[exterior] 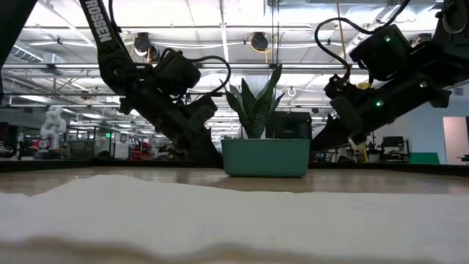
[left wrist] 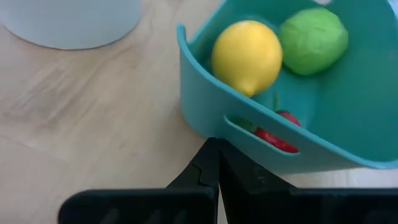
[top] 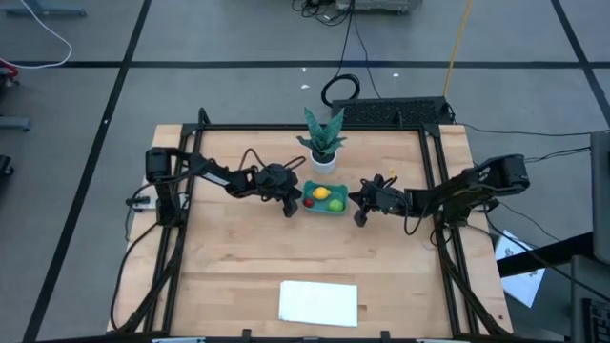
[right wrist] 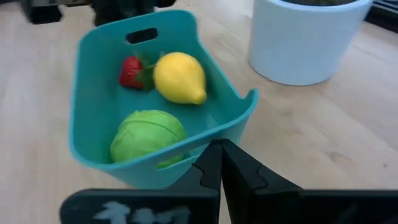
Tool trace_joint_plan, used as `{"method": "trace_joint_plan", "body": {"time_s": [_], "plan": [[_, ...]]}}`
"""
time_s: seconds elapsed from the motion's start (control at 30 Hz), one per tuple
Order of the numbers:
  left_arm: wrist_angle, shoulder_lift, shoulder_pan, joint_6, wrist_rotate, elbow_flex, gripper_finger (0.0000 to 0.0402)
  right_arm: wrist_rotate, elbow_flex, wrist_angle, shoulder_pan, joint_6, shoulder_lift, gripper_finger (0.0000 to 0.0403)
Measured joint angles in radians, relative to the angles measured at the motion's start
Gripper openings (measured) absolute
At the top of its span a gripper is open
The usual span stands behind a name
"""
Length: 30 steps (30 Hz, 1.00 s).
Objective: Pick and placing Produce into tupperware
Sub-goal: Adjust the green bin
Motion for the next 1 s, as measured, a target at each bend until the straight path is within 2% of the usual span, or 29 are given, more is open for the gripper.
{"method": "trace_joint_plan", "body": {"time_s": [0.33,1.0], "plan": [[-0.005,0.000,-0.008,-0.005,0.009,0.004,0.0000,-0.070,0.000,0.002,-0.045,-0.019,0.000,0.0000],[-0.003,0.000,-0.027,-0.002,-0.002,0.005,0.0000,-0.082,0.000,-0.016,-0.047,0.007,0.000,0.0000]]}}
